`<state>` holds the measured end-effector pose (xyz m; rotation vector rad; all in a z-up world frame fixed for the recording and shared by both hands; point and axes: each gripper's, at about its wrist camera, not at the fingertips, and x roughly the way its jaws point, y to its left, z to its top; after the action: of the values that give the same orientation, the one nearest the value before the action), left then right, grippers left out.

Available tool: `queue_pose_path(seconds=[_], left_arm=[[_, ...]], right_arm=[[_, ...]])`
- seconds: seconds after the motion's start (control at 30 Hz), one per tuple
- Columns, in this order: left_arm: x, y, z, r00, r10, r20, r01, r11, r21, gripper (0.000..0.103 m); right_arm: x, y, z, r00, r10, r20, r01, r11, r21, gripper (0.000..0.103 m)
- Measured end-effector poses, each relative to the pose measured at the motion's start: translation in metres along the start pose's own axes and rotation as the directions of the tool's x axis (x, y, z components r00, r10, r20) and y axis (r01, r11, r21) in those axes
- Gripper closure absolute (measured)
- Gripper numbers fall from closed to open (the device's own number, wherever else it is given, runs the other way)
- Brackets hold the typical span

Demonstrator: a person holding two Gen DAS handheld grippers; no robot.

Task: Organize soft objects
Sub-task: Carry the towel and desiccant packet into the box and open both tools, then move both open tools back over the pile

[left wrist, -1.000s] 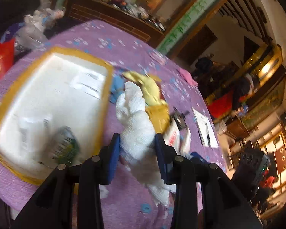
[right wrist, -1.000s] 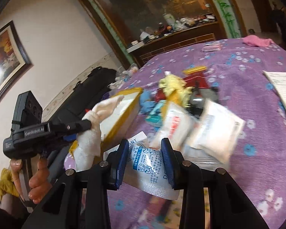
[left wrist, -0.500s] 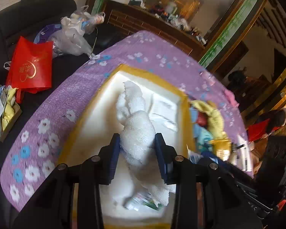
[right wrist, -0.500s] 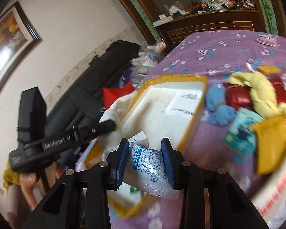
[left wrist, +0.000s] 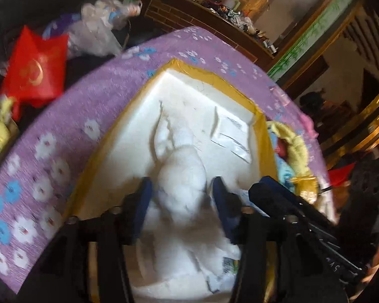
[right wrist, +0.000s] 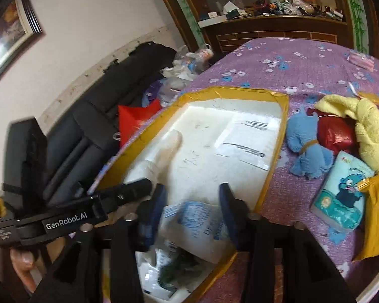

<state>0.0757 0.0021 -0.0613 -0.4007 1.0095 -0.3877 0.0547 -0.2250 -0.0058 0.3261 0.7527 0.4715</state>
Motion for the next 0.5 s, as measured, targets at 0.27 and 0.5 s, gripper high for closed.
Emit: queue_pose_path(seconds=[0.27, 0.5], left_arm=[[-0.023, -0.029, -0.021, 0.982, 0.155, 0.108, -0.167, 0.979, 0.119, 0.033], [-0.014, -0.054, -0.035, 0.930, 0.341, 0.134, -0.363, 0.907, 0.211, 0.030]], right_arm=[[-0.054, -0.013, -0.016, 0.995, 0.027, 0.093, -0.032, 0.999, 0.044, 0.021], [-0.092, -0.048, -0.039, 0.989, 0.116, 0.092, -0.126, 0.986, 0.109, 0.016]])
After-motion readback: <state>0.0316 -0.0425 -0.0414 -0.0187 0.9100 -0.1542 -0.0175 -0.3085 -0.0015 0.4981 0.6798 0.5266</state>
